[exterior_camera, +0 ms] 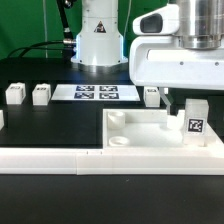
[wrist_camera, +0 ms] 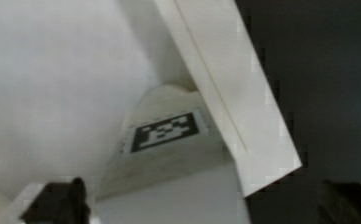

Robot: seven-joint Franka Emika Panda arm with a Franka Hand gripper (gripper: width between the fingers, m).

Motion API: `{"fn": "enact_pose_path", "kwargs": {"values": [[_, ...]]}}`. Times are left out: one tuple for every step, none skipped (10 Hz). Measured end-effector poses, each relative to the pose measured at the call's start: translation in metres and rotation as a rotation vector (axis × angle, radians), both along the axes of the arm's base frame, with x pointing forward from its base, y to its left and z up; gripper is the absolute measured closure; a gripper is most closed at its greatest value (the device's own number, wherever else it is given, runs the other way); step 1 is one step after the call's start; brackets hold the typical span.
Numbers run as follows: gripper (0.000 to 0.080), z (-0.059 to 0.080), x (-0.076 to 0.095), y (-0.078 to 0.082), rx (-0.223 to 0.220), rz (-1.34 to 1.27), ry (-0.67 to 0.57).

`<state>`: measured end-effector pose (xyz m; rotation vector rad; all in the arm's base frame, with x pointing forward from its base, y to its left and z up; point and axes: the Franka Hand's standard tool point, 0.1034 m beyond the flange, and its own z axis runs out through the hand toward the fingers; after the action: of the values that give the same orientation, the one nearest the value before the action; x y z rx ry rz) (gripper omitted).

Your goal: Assemble square table

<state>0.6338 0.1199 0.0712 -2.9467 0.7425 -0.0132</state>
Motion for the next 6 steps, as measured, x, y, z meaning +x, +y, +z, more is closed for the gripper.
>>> {"fn": "enact_pose_path", "kwargs": {"values": [[0.0151, -0.0004, -0.0001, -0.0001, 0.0, -0.008, 0.001], [0.0272, -0.0006, -0.0002, 0.0, 0.001, -0.028, 0.004], [0.0409, -0.001, -0.0004, -0.0001, 0.002, -0.04, 0.005], [0.0409, -0.0015, -0.0008, 0.0003, 0.006, -0.088, 0.011], [0.0504, -0.002, -0.0013, -0.0012, 0.007, -0.179, 0.023], [0.0504, -0.0021, -0.0012, -0.0017, 0.009, -0.255, 0.03]]}}
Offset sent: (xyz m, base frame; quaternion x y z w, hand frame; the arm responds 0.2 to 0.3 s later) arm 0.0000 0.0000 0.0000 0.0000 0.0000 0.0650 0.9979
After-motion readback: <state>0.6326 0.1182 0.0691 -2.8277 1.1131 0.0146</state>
